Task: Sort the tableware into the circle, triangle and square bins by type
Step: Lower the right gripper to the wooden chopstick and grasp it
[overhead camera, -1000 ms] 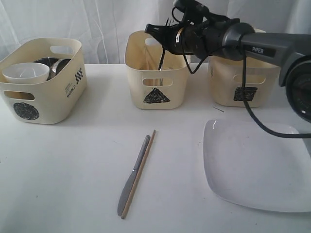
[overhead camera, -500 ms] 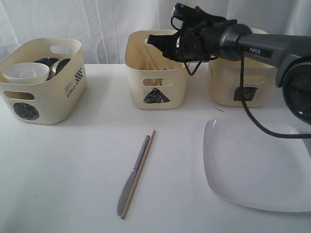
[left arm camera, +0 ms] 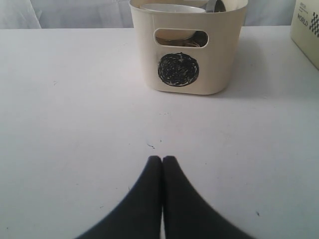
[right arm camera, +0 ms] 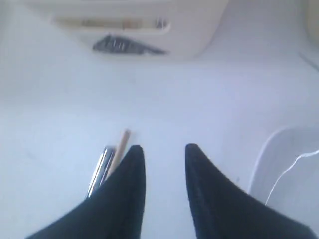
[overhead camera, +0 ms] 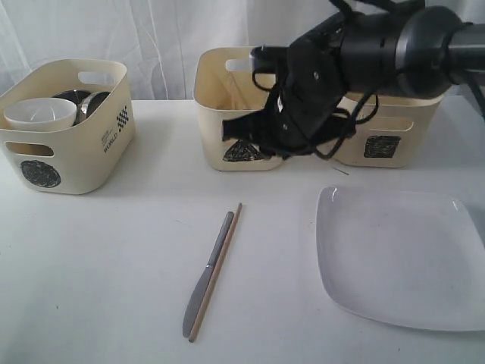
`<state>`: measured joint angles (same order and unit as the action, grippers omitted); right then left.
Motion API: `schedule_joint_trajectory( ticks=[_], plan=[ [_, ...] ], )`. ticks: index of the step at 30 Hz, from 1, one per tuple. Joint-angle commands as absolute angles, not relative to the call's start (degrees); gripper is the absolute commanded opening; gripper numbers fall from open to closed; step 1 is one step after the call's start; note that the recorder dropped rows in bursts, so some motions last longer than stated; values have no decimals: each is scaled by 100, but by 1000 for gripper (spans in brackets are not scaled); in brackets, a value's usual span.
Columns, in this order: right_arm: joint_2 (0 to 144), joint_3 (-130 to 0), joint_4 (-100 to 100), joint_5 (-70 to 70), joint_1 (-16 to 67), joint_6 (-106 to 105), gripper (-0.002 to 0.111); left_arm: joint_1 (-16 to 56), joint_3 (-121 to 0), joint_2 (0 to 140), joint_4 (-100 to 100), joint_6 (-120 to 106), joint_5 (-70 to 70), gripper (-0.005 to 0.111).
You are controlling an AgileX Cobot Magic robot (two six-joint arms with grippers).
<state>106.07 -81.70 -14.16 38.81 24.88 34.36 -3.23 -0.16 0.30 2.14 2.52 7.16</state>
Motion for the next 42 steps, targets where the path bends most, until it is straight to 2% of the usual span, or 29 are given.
schedule_joint_trajectory(
  ticks=[1, 5, 11, 23, 42],
  plan=[
    [10397, -7421, -1374, 3553, 2847, 3943, 28, -326, 0, 0, 235, 275, 733, 0],
    [10730, -7325, -1364, 2998, 2901, 4297, 28, -326, 0, 0, 235, 275, 733, 0],
    [11228, -7349, -1374, 2386, 2906, 4705, 40, -326, 0, 0, 235, 275, 733, 0],
    [11950, -8165, -1374, 2546, 2906, 4839, 40, -326, 0, 0, 235, 275, 733, 0],
    [12415, -8220, -1550, 2741, 2906, 5032, 40, -326, 0, 0, 235, 275, 733, 0]
  ],
)
